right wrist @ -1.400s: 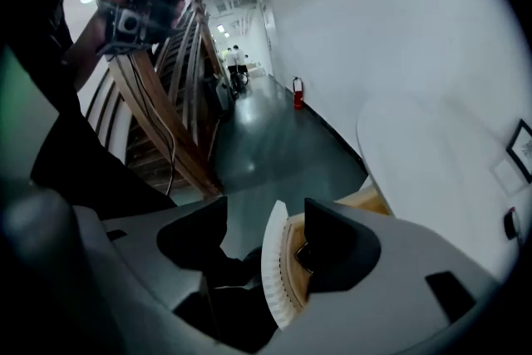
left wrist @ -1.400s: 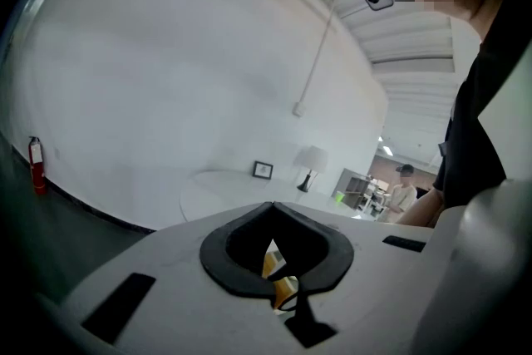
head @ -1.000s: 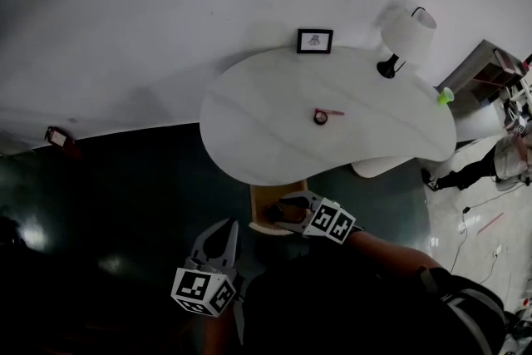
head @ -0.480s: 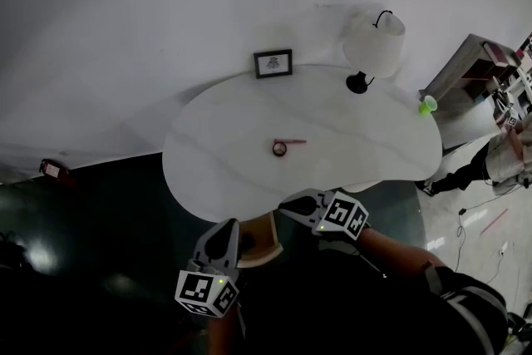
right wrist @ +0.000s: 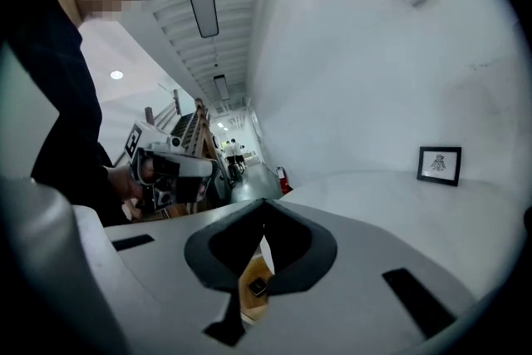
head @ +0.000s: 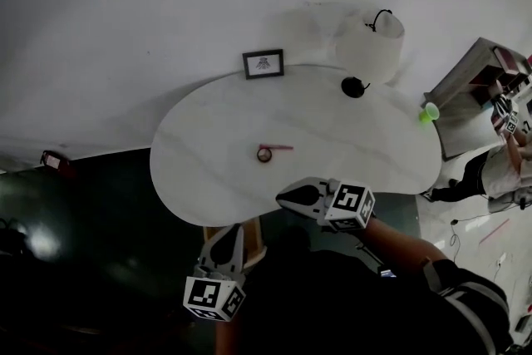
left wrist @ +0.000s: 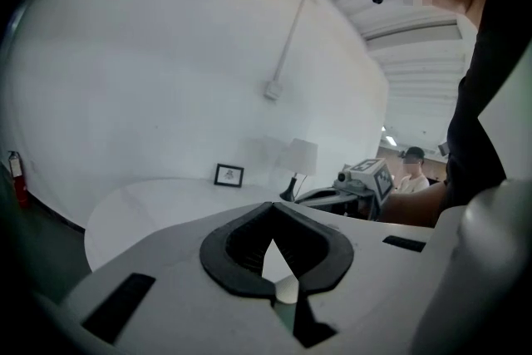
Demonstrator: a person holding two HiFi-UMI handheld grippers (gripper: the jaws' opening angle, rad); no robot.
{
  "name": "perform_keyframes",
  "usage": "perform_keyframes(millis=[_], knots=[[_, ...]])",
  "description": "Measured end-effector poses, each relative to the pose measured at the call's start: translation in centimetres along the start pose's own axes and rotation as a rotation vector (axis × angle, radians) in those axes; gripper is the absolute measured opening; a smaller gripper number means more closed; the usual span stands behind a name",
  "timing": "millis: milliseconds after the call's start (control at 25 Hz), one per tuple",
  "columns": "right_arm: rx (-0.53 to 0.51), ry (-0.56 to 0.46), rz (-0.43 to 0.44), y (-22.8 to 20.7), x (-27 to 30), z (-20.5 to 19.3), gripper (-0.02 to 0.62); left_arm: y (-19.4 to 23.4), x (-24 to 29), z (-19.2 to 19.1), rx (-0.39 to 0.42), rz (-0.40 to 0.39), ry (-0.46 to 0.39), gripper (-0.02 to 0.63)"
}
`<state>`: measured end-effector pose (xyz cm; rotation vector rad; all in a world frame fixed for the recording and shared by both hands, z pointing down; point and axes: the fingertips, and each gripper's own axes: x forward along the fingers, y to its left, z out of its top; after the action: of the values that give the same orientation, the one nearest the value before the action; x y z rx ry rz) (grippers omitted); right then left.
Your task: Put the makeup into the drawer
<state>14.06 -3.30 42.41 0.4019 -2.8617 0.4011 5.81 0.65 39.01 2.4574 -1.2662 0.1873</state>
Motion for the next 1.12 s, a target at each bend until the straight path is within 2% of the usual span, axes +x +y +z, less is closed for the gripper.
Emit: perform_keyframes(millis=[320, 440, 640, 760, 800, 880, 1120], knots=[[-0.033, -0.014, -0.014, 0.6, 2.0, 2.0, 0.017, 2.9, -1.3, 0.6, 0.018, 0.006, -0.022, 0.011], [-0.029, -0.005, -0.051, 0.4, 3.0, 2.4, 0.017, 3.7, -2.1, 1.4, 0.028, -0.006, -0.042, 0.011], [-0.037, 0.021, -0.116, -0.3, 4.8, 2.3, 0.018, 6.0, -3.6, 0.7, 0.064, -0.011, -0.014, 0.011], [-0.042, 0.042, -0.127, -0.9, 5.9, 1.7, 0.021, 7.3, -3.9, 0.0, 0.045, -0.019, -0.001, 0.011], [-0.044, 0.059, -0.131, -1.3, 6.1, 1.5, 0.032, 7.4, -3.8, -0.1, 0.035, -0.023, 0.001, 0.011], [-0.041, 0.091, -0.135, -2.3, 6.5, 1.1, 0.111, 7.5, -3.3, -0.2, 0.027, -0.03, 0.005, 0.011], [0.0, 0.214, -0.105, -6.2, 7.5, -2.3, 0.214, 9.1, -0.3, 0.6, -0.021, 0.009, -0.012, 0.011]])
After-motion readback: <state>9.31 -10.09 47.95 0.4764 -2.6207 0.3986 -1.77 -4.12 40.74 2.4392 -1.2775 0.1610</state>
